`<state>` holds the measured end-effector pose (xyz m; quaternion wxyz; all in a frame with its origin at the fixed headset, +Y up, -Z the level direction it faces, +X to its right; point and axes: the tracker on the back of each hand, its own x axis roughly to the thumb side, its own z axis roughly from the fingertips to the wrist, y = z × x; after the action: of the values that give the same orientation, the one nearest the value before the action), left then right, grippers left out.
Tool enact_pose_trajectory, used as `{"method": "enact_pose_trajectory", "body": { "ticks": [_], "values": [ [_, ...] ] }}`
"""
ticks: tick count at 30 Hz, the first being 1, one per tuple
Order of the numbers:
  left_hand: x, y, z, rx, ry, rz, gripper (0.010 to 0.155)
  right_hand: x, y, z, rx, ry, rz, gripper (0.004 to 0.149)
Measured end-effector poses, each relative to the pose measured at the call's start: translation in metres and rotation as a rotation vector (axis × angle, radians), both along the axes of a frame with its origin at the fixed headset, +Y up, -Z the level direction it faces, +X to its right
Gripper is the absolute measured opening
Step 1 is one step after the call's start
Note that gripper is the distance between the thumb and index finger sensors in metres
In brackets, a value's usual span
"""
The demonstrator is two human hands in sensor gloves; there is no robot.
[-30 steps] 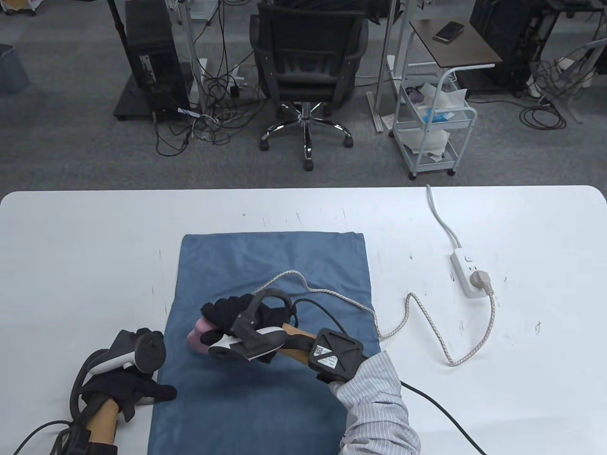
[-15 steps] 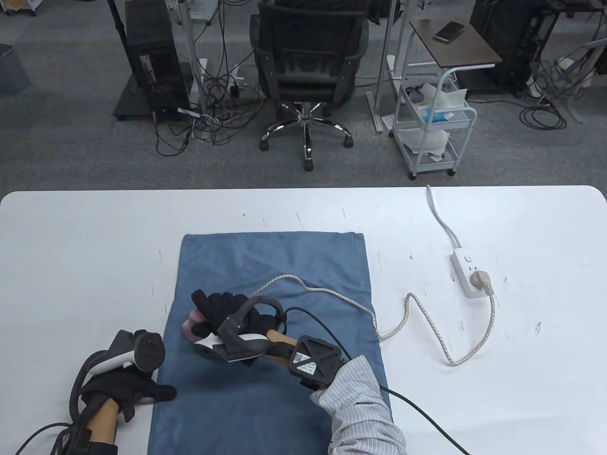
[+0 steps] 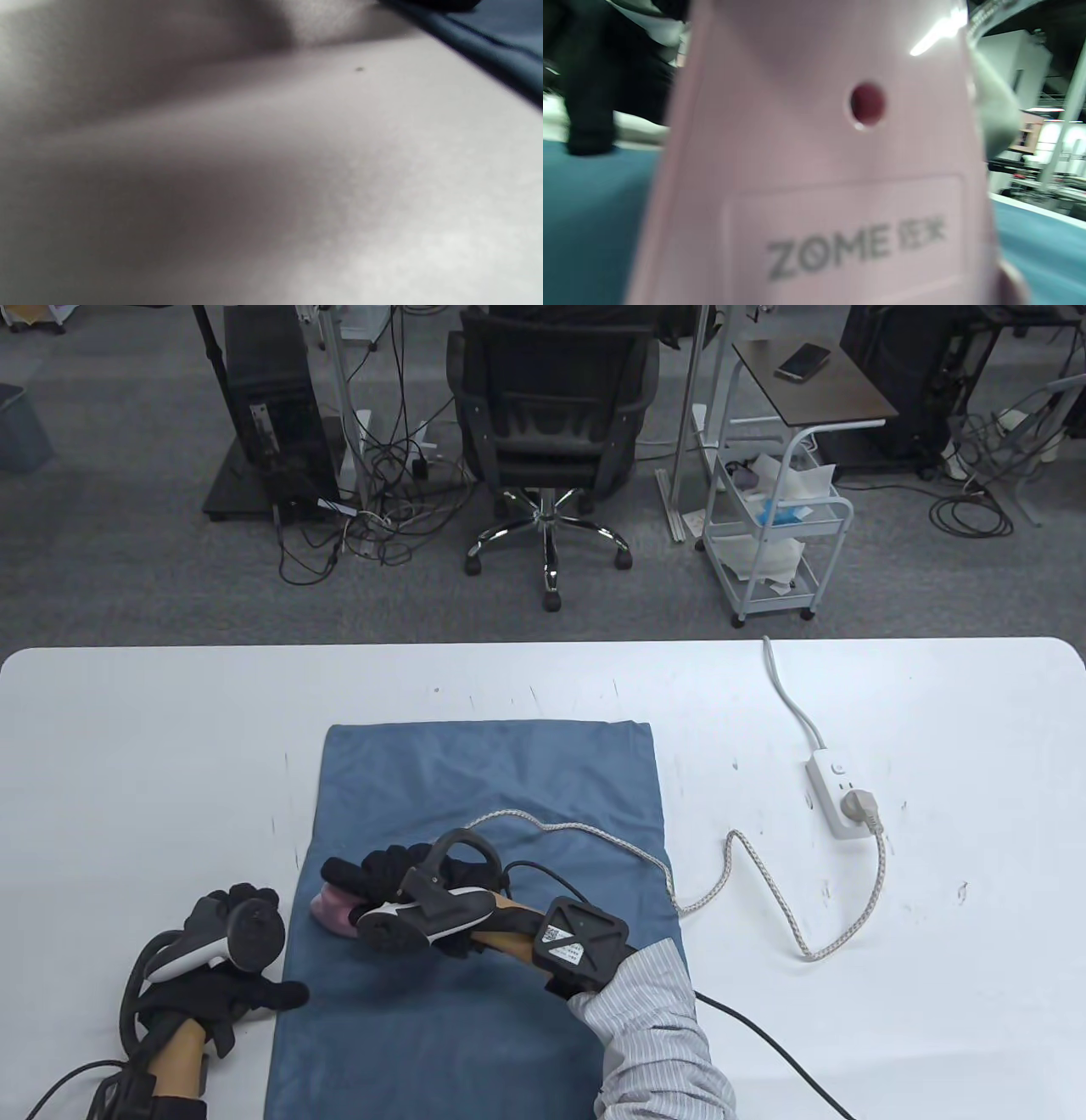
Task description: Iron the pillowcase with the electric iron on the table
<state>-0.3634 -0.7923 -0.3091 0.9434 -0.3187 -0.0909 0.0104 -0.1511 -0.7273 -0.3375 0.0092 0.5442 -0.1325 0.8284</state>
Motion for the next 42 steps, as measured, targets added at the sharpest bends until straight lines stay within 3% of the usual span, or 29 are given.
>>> {"method": "enact_pose_trajectory", "body": {
  "ticks": [5, 11, 14, 16, 19, 20, 24, 28, 33, 38, 42],
  "values": [
    [0.001, 0.001, 0.0, -0.008, -0.005, 0.008, 0.116, -0.01, -0.007, 0.009, -0.042, 0.056, -0.026, 0.06],
    [0.001, 0.001, 0.0, -0.035, 0.005, 0.012, 0.117, -0.015, -0.013, -0.015, 0.071, -0.183, -0.036, 0.06],
    [0.0, 0.0, 0.0, -0.053, 0.018, 0.017, 0.117, -0.013, -0.012, -0.033, 0.053, -0.29, -0.032, 0.06],
    [0.0, 0.0, 0.0, -0.061, 0.02, 0.025, 0.117, -0.011, -0.01, -0.037, 0.012, -0.291, -0.028, 0.061],
    [0.003, 0.003, 0.001, -0.064, -0.014, 0.01, 0.112, -0.006, -0.009, -0.026, -0.062, -0.219, -0.049, 0.062],
    [0.006, 0.005, 0.001, -0.016, -0.034, 0.041, 0.108, -0.004, -0.008, -0.019, -0.073, -0.189, -0.054, 0.061],
    [0.023, 0.007, -0.005, 0.023, -0.034, 0.166, 0.103, -0.003, -0.009, -0.008, -0.015, -0.197, -0.042, 0.062],
    [0.029, 0.002, -0.009, 0.058, -0.082, 0.093, 0.103, -0.001, -0.01, -0.011, -0.045, -0.249, -0.051, 0.063],
    [0.03, -0.003, -0.009, 0.011, -0.085, 0.041, 0.098, -0.002, -0.011, -0.014, -0.001, -0.333, -0.037, 0.063],
    [0.033, -0.001, -0.01, 0.002, -0.078, -0.006, 0.101, 0.011, -0.012, -0.032, 0.029, -0.432, -0.005, 0.063],
    [0.033, 0.0, -0.01, -0.006, -0.073, -0.019, 0.101, 0.02, -0.009, -0.041, -0.04, -0.471, 0.017, 0.065]
  ]
}}
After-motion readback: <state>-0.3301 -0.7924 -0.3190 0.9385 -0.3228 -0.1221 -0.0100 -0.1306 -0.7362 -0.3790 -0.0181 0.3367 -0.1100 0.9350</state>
